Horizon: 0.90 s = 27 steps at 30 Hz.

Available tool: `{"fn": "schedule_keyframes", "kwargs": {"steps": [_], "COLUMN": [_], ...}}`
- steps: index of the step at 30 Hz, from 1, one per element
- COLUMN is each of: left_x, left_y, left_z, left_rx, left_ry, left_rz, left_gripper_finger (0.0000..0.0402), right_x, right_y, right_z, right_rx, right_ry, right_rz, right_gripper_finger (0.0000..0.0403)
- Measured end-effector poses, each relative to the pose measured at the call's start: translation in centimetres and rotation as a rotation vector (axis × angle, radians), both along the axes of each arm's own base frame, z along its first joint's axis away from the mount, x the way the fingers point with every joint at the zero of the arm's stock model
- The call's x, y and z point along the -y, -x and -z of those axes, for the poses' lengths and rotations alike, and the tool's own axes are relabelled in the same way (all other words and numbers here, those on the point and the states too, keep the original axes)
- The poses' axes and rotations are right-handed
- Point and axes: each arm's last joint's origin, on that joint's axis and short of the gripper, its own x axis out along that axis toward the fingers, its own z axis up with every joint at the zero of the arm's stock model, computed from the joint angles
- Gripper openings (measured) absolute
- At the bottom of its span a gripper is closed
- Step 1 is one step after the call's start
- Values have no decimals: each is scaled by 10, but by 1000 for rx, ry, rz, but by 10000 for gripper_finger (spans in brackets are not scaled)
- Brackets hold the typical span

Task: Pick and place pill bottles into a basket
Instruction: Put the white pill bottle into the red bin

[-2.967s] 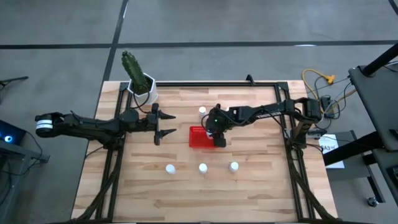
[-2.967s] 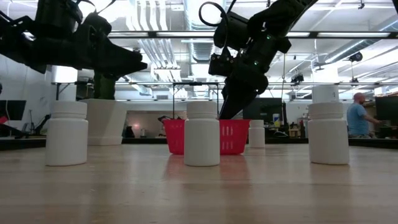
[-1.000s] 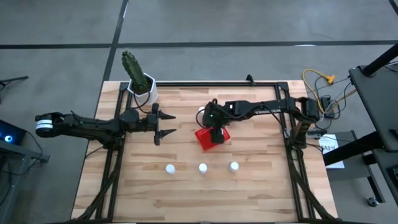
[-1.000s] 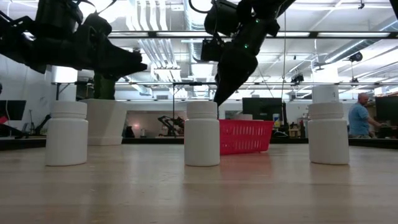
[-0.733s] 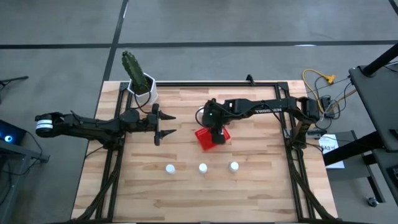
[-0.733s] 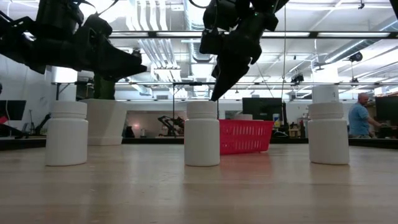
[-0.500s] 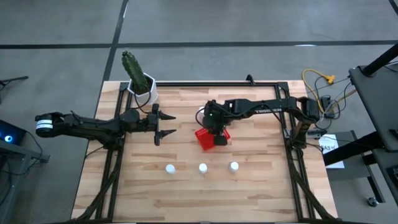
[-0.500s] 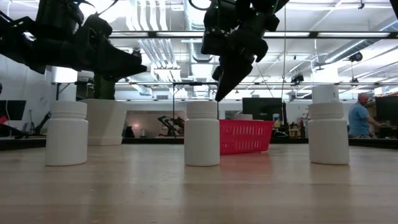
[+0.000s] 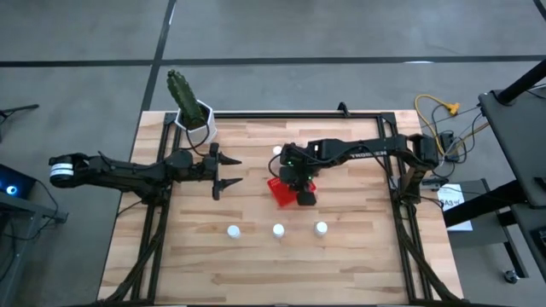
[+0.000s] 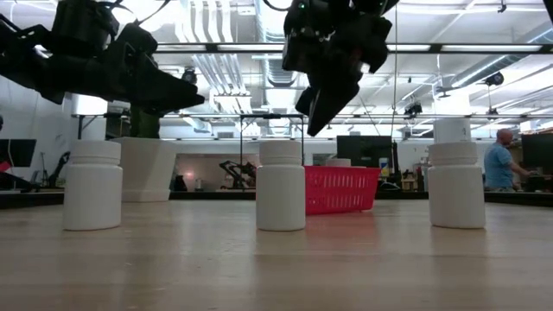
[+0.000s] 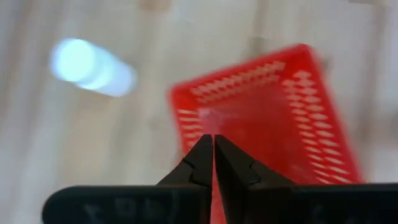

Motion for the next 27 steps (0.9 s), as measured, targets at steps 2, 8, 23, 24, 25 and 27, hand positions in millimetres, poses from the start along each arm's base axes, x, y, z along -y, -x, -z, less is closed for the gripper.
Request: {"fn": "schedule_keyframes", "kwargs": {"steps": [2, 8, 23, 24, 25, 27], "left_x": [0, 0, 0, 0, 0, 0], "left_y": [0, 0, 0, 0, 0, 0], "left_z": [0, 0, 0, 0, 1, 0], "left_rx": [0, -2, -5, -5, -5, -5], "left_ry": [-4, -5, 1, 1, 1, 1], "left_rz": [0, 1, 1, 1, 1, 1], "left_gripper_finger": [258, 258, 258, 258, 258, 258], "right_x": [-5, -16, -14, -13, -13, -12], "right_y": [0, 0, 10, 11, 12, 12], "right_z": [0, 0, 17, 18, 19, 20], "right_rx": [4, -11, -130, -137, -140, -147], "right_ry": [-50, -68, 76, 80, 88, 102], "right_rz": [-29, -30, 97, 98, 103, 111], "right_gripper_finger": [8, 8, 8, 8, 8, 8]}}
